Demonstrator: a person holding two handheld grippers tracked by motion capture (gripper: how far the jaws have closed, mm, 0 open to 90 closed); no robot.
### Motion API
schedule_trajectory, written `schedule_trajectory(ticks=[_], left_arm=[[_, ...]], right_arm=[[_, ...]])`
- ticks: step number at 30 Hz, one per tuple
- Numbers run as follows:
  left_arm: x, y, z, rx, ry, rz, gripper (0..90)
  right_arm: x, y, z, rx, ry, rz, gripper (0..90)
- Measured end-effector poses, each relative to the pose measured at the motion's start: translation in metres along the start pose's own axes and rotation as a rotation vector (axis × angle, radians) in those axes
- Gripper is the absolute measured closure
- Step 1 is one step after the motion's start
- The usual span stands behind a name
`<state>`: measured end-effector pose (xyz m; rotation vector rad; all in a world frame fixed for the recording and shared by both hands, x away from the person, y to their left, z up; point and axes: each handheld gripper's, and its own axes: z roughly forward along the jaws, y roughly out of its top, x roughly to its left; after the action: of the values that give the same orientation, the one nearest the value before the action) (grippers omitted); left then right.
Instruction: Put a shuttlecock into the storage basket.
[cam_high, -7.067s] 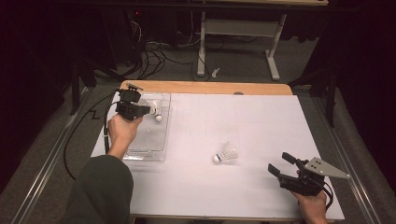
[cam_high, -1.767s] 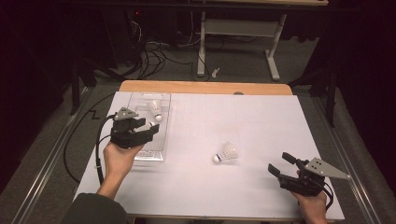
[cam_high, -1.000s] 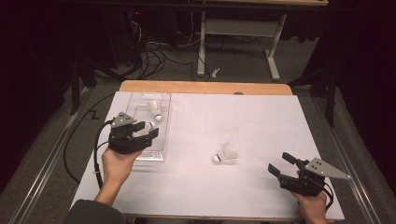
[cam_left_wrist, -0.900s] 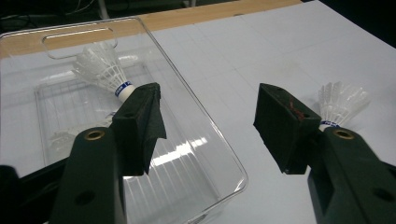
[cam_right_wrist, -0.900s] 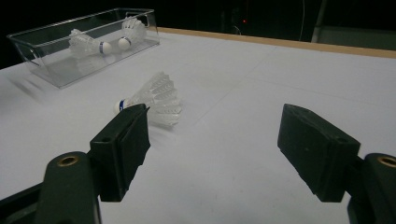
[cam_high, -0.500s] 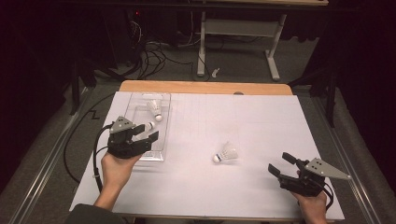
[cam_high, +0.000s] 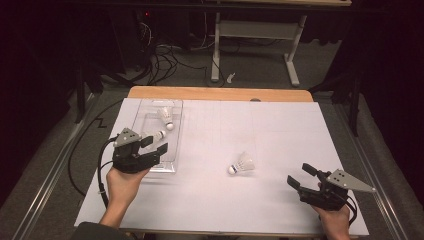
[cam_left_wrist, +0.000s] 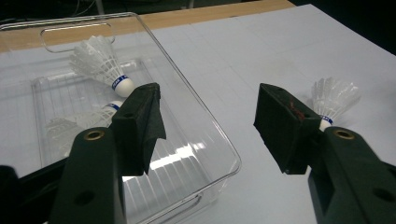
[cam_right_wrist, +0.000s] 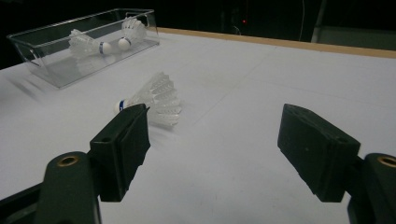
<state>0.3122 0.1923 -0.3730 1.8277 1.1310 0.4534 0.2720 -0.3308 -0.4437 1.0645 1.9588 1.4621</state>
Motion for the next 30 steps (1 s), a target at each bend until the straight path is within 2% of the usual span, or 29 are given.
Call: schedule_trajectory(ticks=[14,30], left_arm=[[-0.002,-0.006,-0.002,-0.021,0.003,0.01,41.4],[0.002,-0.015,-0.004,-0.032,0.005,-0.006,41.4]], right_arm=[[-0.001,0.0,0.0,0.001,-0.001,0.0,25.4],[-0.002,0.0,0.001,0.0,-0.005,0.012,25.2]])
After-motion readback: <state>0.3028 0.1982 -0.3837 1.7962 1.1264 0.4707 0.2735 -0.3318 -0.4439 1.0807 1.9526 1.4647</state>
